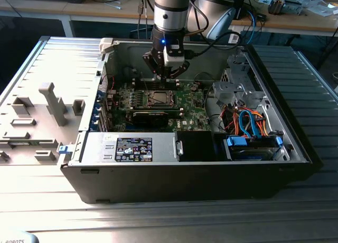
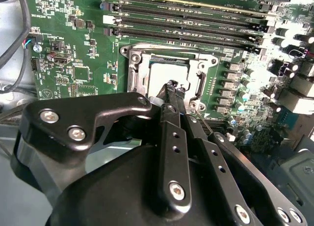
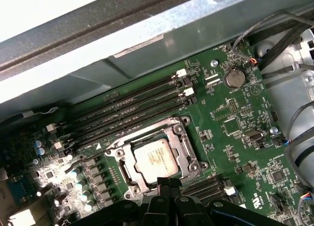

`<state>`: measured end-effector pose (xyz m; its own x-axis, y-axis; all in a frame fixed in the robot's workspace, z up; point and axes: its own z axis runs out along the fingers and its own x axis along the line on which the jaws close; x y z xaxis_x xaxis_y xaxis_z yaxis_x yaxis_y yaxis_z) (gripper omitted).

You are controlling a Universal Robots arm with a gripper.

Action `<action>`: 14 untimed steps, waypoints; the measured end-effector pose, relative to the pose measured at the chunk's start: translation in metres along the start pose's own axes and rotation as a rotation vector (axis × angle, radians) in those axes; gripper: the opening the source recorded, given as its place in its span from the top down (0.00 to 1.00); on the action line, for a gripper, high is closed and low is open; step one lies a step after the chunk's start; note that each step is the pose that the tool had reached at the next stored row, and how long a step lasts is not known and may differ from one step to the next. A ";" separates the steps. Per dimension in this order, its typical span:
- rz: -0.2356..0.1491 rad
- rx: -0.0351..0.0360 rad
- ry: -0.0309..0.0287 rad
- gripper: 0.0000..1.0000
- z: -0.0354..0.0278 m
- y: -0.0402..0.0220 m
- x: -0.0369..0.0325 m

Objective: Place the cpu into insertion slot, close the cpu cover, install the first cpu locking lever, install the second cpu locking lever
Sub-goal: 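Install the first cpu locking lever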

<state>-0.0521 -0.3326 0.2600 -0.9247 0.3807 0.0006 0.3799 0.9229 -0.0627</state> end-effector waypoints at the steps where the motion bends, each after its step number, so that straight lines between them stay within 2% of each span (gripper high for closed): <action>1: -0.001 0.0000 -0.0001 0.89 0.0000 0.0000 0.0000; 14: -0.016 0.0000 -0.0010 0.89 0.0001 0.0000 0.0000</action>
<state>-0.0521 -0.3326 0.2599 -0.9307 0.3659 0.0006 0.3651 0.9289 -0.0627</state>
